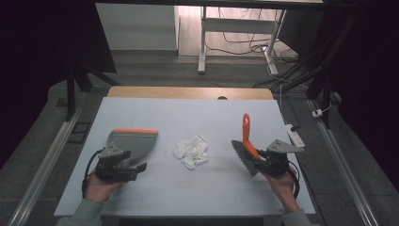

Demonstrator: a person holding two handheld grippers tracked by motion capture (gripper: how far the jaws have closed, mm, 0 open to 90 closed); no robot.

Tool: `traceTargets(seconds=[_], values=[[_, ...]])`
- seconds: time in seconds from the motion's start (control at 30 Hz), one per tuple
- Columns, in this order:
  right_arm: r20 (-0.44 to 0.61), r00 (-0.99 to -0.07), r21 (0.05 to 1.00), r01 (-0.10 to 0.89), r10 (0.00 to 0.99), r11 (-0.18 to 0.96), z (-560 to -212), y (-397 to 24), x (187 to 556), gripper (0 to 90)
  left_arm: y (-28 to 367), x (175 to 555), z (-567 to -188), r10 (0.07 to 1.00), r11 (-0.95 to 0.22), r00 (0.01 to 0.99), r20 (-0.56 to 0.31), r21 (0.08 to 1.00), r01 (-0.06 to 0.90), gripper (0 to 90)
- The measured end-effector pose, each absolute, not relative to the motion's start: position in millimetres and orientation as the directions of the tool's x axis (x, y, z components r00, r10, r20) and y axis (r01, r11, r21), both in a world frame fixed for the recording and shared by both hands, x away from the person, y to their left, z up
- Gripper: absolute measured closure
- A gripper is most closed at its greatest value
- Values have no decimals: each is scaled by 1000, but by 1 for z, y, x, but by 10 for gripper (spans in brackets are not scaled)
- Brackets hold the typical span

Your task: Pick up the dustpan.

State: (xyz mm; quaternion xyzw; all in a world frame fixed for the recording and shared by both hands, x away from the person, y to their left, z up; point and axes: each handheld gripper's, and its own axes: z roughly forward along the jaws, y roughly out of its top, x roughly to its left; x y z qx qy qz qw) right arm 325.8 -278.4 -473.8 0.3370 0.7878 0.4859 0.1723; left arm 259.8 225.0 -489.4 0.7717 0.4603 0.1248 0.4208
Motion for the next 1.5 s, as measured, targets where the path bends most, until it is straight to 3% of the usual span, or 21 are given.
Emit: traceTargets(seconds=[1.13, 1.5], values=[[47, -713, 888, 351, 700, 297, -471, -276, 323, 693, 218, 257, -481, 801, -253, 573, -172, 771, 584, 176], [59, -704, 894, 352, 708, 276, -470, -282, 324, 693, 215, 262, -463, 816, -210, 537, -214, 756, 620, 179]])
